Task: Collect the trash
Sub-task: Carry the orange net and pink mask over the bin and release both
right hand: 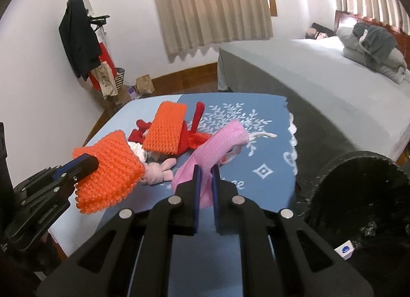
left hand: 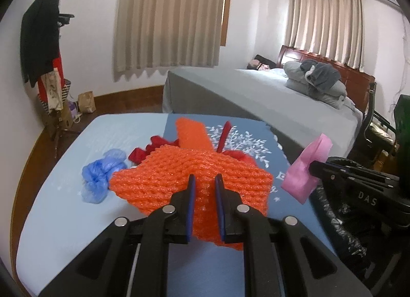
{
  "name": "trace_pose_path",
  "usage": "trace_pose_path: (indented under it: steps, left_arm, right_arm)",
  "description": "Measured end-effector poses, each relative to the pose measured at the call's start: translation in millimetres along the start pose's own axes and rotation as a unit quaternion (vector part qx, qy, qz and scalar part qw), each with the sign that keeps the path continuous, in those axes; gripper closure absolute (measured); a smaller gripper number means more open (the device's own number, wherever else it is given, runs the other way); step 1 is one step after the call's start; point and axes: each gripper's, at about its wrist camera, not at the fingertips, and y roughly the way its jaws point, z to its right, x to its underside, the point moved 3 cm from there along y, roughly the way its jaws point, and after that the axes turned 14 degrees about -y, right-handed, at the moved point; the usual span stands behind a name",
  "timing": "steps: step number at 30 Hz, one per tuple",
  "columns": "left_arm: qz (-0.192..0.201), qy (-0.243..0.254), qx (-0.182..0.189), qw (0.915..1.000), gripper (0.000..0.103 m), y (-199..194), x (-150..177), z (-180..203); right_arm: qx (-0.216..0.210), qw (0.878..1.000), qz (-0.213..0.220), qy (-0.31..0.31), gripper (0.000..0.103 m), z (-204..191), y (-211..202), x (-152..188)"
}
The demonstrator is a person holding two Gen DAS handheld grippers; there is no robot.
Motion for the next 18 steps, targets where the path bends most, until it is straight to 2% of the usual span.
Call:
trace_pose_path:
  steps: [9,18]
  left_arm:
    - [0.008,0.025,0.032,0.9991,0.088,-0.7,-4.8,36.8]
    - [0.008,0.048,0.081,0.9955,0.088,3.4,-3.9,86.4]
  right_arm:
    - [0.028,0.999,0.013,0.014,0.095,26.4,-28.1,4.4]
    - [0.069,0.997,0.019,0.033,0.095,64.8,-57.6,19.4]
